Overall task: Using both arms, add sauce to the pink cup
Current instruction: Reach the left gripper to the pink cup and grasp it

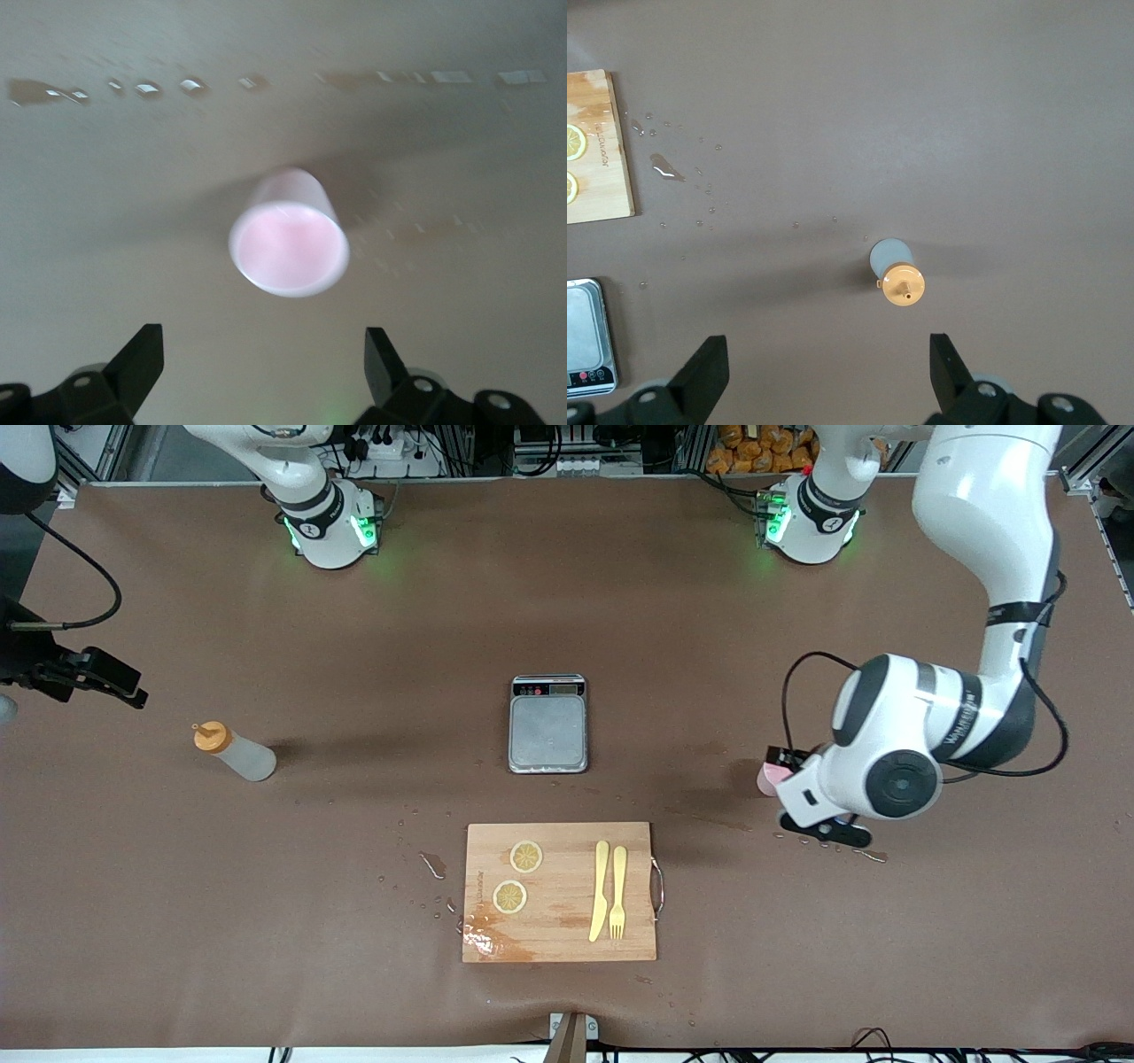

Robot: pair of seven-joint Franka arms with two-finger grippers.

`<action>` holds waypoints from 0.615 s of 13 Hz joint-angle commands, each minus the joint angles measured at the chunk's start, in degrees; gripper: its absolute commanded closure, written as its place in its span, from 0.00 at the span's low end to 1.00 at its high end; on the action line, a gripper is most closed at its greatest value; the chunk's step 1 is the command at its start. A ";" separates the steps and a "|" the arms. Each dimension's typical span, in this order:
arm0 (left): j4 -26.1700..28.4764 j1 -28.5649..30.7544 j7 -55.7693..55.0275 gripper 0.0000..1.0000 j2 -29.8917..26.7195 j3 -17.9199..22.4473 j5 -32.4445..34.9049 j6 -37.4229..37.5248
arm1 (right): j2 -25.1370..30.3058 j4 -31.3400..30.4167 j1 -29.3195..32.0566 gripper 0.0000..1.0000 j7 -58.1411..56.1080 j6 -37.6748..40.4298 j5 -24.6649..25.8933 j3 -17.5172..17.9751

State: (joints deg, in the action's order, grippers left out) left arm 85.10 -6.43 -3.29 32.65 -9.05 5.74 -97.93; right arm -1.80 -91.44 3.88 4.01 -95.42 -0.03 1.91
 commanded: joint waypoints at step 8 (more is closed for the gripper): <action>13.77 10.04 2.23 0.00 -2.07 -7.20 -0.99 -13.16 | 1.71 -2.69 0.61 0.00 0.21 -1.17 0.73 0.46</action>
State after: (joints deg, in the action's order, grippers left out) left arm 95.80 3.50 -1.22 32.65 -15.17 5.43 -109.35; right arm -1.80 -92.23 3.89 4.01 -95.71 -0.03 1.85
